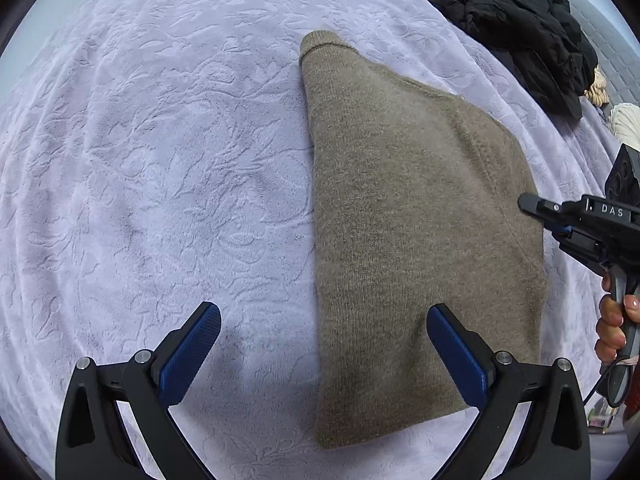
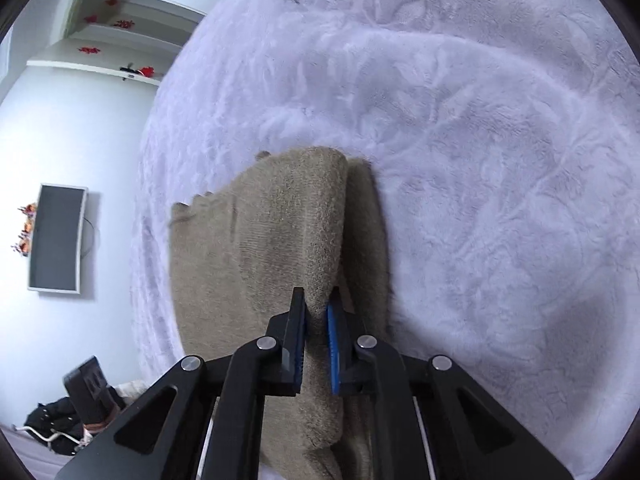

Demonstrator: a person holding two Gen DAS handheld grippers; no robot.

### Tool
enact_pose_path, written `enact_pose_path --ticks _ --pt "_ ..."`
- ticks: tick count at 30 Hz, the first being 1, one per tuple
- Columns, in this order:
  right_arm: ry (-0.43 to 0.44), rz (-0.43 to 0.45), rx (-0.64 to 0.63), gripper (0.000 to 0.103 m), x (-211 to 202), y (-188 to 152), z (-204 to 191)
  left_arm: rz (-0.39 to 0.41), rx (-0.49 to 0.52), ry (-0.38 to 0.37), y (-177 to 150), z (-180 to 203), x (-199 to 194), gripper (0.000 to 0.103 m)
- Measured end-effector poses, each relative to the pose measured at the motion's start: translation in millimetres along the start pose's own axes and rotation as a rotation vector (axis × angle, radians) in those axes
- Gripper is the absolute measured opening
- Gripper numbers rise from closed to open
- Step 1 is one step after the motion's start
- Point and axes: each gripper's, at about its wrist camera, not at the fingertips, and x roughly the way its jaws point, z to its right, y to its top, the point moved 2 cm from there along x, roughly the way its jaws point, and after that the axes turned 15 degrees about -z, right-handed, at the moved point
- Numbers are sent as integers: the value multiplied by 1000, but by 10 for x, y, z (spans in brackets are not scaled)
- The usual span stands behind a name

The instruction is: Fold small clothes

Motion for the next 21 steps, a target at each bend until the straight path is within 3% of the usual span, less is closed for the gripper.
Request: enact_pose_path --ticks 4,11,15,17,19,21 --pt "15 -14 52 11 9 -34 150 -21 2 18 -6 51 71 103" --pt "-5 -8 20 12 -147 -193 82 -59 11 30 -14 175 151 103" --pt "-2 -9 29 13 -208 -289 96 -32 5 38 -25 184 117 103" --pt "-4 -13 29 17 -223 -351 95 -26 4 43 -63 182 92 103" --pt "-5 -18 29 35 -222 -405 105 -24 3 47 -79 196 78 103" --pt "-7 -23 28 45 -221 -473 116 -22 1 53 -91 223 68 103"
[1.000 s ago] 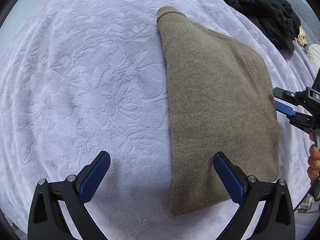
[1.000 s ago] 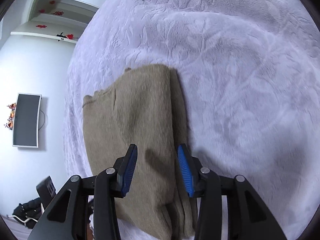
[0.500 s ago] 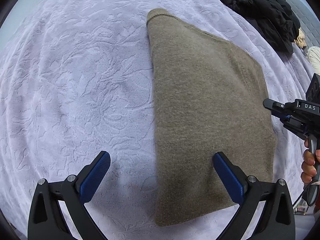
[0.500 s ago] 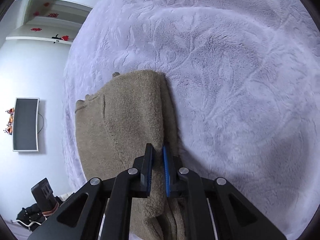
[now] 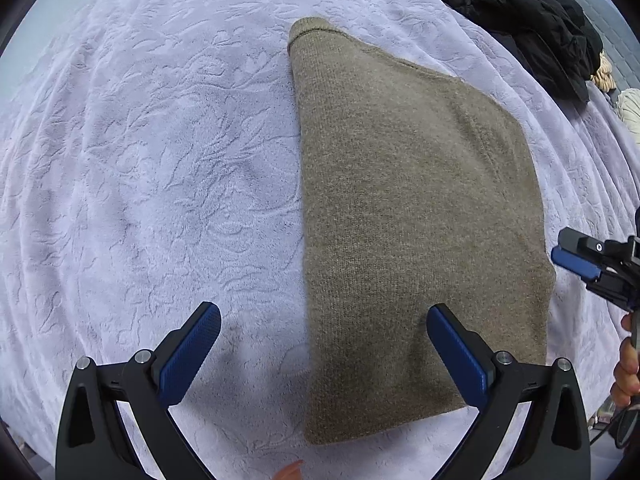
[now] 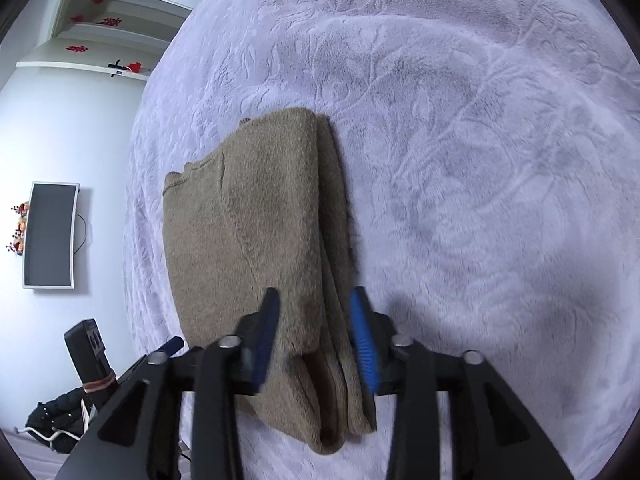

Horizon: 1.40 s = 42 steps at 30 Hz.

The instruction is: Fold small clothes

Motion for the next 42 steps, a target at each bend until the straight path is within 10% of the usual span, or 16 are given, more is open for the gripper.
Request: enact_pose_path --ticks 8,17,42 --pt "-13 -7 -9 56 -44 -223 7 -21 25 159 -55 168 26 103" --pt "-87 27 -56 86 -181 -478 42 -9 68 162 -228 420 -64 103" --pt "-150 -20 -67 86 -172 -499 152 -62 106 122 -233 447 92 103"
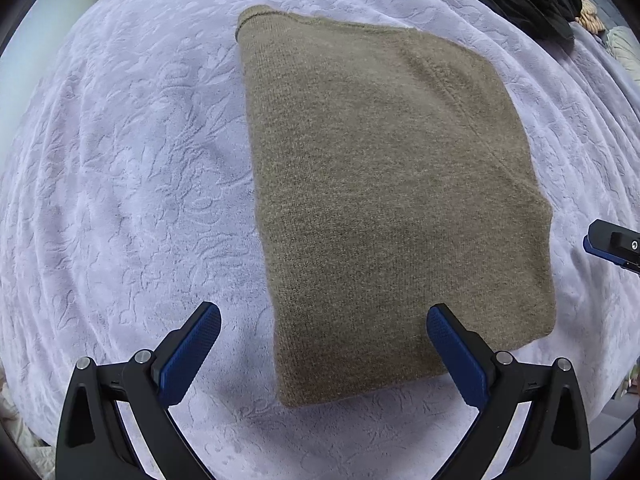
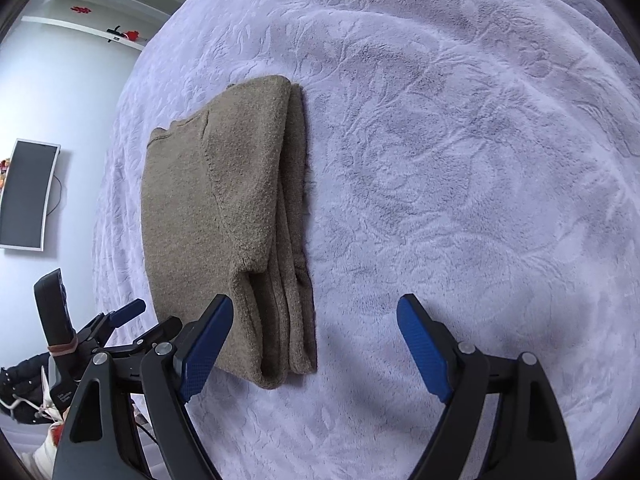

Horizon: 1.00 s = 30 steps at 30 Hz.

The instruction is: Fold small clothes

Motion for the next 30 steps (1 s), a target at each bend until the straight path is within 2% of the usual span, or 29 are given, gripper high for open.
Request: enact_pose_path --ticks 5,11,17,21,26,30 --pt "-10 -17 -14 86 50 81 -38 2 1 -84 68 -113 30 103" --pt "-7 -40 -57 86 85 289 -91 25 -23 -289 262 -466 -11 103" --pt "105 -58 -102 86 182 642 -176 -6 49 -396 397 -440 143 103" --pt "193 -86 -130 86 353 909 -235 -19 90 -500 472 -366 259 103" --pt "225 -138 -171 87 656 1151 -295 -26 122 -506 586 -260 408 103" --pt "325 -135 -176 87 778 1279 -376 -22 115 -473 638 -187 467 103"
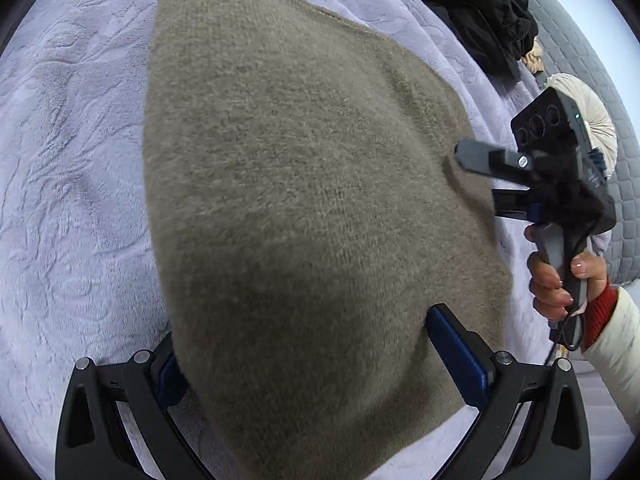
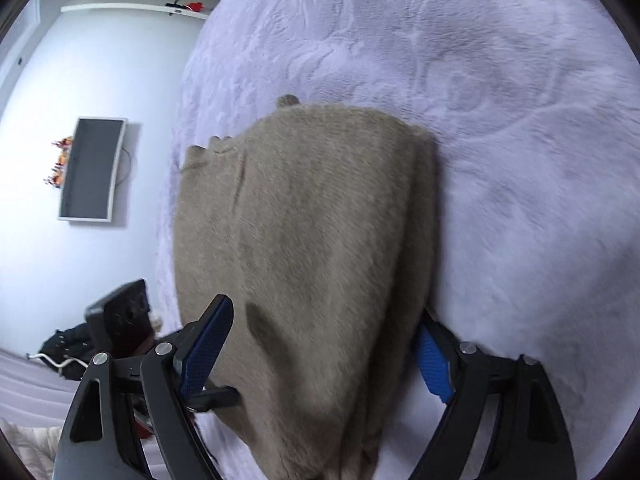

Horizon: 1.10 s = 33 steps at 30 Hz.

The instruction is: Fold small clothes

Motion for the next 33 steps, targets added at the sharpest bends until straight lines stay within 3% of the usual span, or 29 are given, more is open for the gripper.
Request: enact_pose_path --ticks 2,3,4,7,9,11,18,24,33 --pt "26 7 20 87 45 52 -7 -1 -16 13 21 22 26 103" --pt "18 10 35 80 62 57 -14 6 -26 8 29 29 18 102" --pt "-2 7 54 55 78 63 -15 20 -43 3 23 27 -5 99" --pt "21 36 77 40 60 22 -81 57 -77 -20 -25 8 -117 79" --pt "36 56 74 39 11 -27 -143 83 -64 -42 -70 24 -211 59" --pt "79 71 75 38 -34 -67 -232 109 -35 -54 -126 73 -334 50" --pt "138 99 60 38 -108 -290 -652 168 25 -95 -481 173 -769 50" --pt "130 108 28 38 -118 -612 -1053 181 65 -113 -968 116 -1148 50" --pt "170 77 1 38 547 -1174 -1468 161 47 -47 -1984 -323 -1335 50"
